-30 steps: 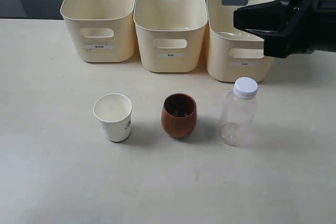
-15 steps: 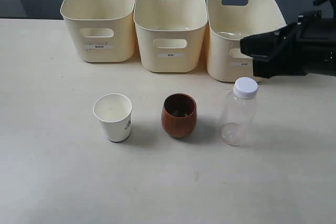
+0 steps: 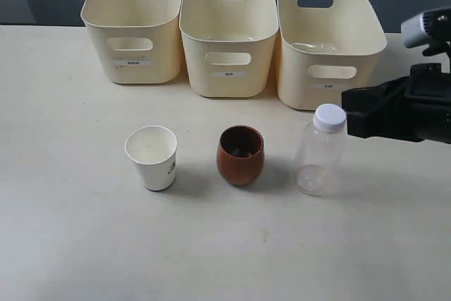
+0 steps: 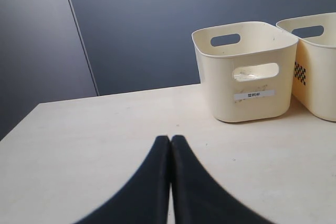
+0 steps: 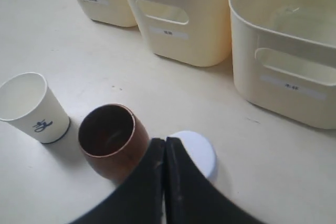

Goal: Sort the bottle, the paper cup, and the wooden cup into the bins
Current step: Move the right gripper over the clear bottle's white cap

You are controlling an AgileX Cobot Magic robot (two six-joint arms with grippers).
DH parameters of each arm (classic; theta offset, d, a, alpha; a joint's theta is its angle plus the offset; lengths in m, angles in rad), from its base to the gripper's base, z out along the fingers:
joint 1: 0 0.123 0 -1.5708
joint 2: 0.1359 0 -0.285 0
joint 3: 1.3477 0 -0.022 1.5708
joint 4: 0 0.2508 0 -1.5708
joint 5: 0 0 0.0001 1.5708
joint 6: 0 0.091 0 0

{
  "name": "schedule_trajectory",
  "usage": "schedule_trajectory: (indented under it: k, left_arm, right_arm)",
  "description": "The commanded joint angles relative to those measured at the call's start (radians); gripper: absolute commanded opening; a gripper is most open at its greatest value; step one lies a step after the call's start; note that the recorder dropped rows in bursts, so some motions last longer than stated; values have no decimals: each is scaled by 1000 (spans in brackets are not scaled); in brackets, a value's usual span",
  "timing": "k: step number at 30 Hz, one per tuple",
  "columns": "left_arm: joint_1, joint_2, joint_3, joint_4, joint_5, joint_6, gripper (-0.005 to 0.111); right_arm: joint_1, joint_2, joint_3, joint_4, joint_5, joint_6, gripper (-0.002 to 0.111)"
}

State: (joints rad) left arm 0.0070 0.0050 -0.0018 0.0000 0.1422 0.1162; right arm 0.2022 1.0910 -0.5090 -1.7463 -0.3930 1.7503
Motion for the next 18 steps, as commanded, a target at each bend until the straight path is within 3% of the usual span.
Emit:
schedule_trajectory:
  k: [1, 18]
  left_arm:
    - [0, -5, 2, 0, -7, -1, 0]
    - [0, -5, 2, 0, -7, -1, 0]
  right_arm:
    - [-2, -46, 5, 2, -30, 0, -1]
    - [-2, -48, 5, 2, -127, -30, -1]
